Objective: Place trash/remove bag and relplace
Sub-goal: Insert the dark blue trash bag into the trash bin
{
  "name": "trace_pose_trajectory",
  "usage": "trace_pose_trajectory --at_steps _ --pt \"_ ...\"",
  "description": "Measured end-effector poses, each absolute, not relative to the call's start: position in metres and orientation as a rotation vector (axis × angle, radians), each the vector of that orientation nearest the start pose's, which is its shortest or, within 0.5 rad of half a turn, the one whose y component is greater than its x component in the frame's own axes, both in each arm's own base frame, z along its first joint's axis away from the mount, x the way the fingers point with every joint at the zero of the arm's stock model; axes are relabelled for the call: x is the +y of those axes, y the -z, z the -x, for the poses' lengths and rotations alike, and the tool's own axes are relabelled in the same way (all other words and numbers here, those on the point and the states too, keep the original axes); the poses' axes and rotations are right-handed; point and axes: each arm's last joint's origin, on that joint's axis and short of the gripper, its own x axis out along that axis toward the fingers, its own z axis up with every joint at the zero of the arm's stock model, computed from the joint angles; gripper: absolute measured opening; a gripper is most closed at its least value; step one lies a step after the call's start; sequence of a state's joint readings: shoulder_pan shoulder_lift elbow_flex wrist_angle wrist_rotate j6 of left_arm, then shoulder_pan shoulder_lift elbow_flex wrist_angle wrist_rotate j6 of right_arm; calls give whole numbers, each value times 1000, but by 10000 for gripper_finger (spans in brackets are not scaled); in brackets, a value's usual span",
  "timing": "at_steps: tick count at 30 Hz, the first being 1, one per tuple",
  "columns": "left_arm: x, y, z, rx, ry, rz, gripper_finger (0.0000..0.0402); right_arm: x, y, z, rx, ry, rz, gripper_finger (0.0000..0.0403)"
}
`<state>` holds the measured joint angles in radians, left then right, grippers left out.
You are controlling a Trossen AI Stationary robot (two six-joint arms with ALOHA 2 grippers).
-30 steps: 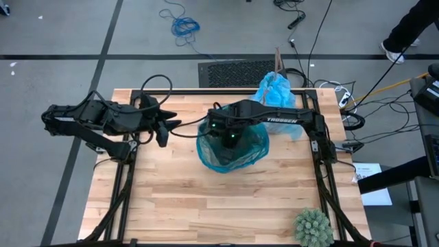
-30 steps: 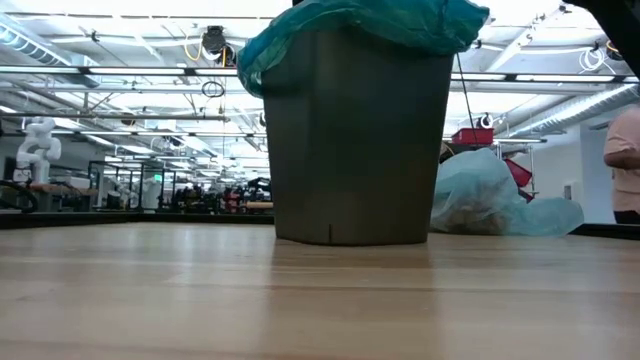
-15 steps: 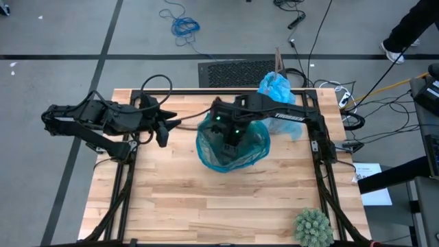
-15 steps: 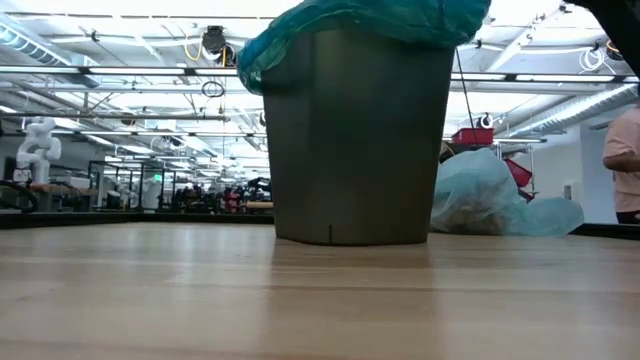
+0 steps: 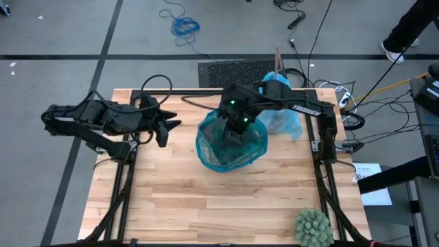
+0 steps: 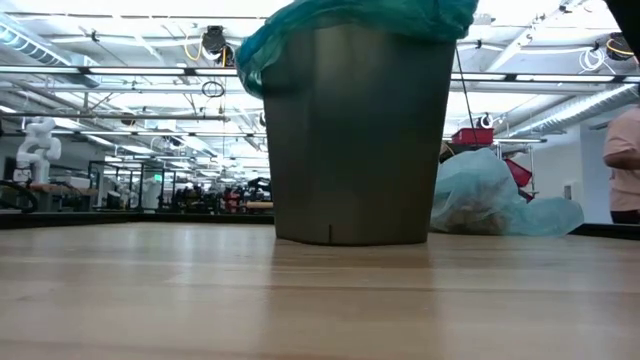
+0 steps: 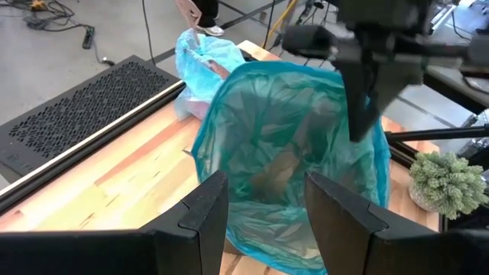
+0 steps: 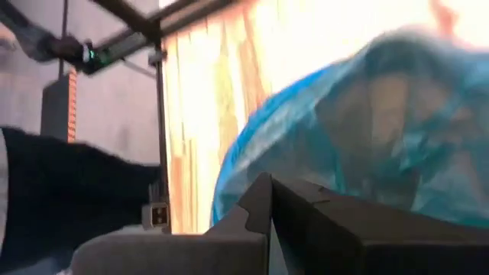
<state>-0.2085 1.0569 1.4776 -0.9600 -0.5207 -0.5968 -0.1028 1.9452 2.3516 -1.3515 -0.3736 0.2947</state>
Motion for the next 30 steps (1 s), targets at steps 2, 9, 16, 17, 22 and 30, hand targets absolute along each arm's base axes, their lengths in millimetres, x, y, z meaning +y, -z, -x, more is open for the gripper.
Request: trace_pose_trajectory --at_steps 2,9,16,17,22,30 --pt "-21 -441 -168 399 -434 389 166 -33 -429 -372 918 -91 -490 0" --pt "-22 -440 -170 405 -423 402 166 -64 -427 -360 941 227 -409 0" --pt "-22 -440 -170 402 -427 417 166 -98 -404 -350 1072 425 -389 0" --pt "-22 -440 -170 402 -427 417 166 -102 -399 -350 1093 435 -391 0" --pt "-22 -440 -169 402 -427 417 166 -122 -374 -352 1147 497 -406 0" --pt "-22 -440 -169 407 -428 414 166 -148 -338 -353 1174 584 -500 0"
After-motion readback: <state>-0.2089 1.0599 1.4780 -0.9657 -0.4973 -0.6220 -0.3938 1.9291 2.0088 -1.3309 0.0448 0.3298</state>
